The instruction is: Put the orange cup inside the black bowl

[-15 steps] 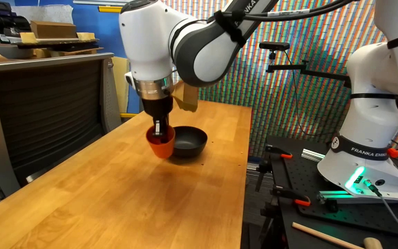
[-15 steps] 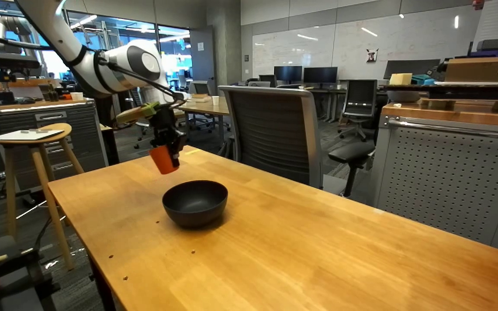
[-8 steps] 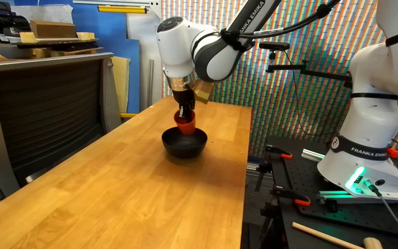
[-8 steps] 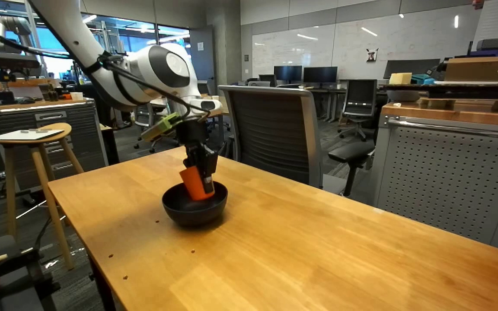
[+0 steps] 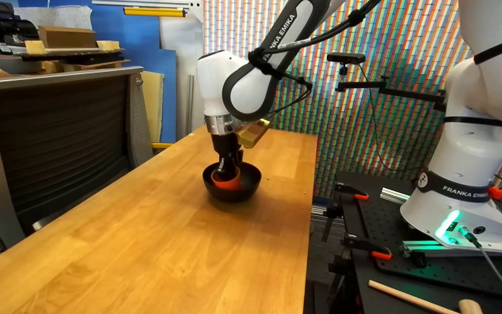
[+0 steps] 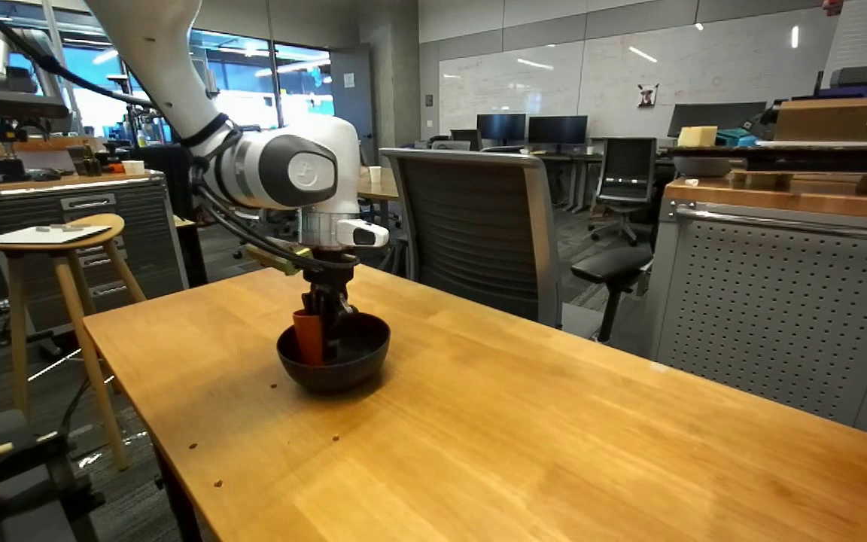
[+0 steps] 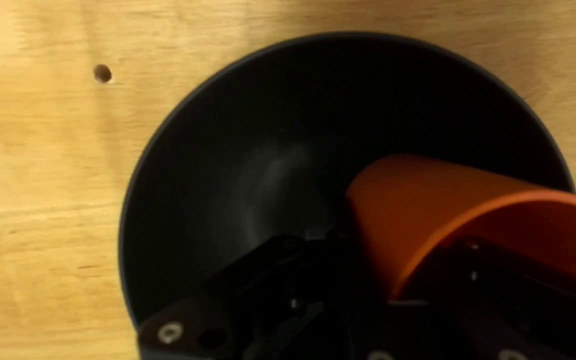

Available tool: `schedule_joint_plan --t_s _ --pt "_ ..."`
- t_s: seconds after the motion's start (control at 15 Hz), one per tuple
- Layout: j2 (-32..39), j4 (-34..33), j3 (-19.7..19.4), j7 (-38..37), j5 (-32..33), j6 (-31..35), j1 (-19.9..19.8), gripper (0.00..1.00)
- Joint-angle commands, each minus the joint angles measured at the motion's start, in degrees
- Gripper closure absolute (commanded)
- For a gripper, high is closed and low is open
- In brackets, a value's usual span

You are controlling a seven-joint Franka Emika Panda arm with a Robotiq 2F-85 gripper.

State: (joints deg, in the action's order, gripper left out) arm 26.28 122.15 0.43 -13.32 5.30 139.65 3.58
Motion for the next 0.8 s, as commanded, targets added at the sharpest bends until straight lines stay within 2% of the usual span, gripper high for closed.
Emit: schedule_joint_plan --t_s 0.0,0.27,0.47,0.6,0.73 --pt "-2.8 1.1 -1.6 0.3 5.9 2.1 4.5 0.56" --pt "-8.9 2.5 -4.1 -5.0 18.6 1.2 10.4 0.24" --pt "-14.6 3.9 -3.8 -6.1 26.7 0.6 11.6 0.02" --pt "-18.8 5.2 -1.4 -2.1 26.0 -0.5 10.0 0.00" --pt "-23.8 7.8 1.7 8.9 18.2 -1.6 7.6 0.00"
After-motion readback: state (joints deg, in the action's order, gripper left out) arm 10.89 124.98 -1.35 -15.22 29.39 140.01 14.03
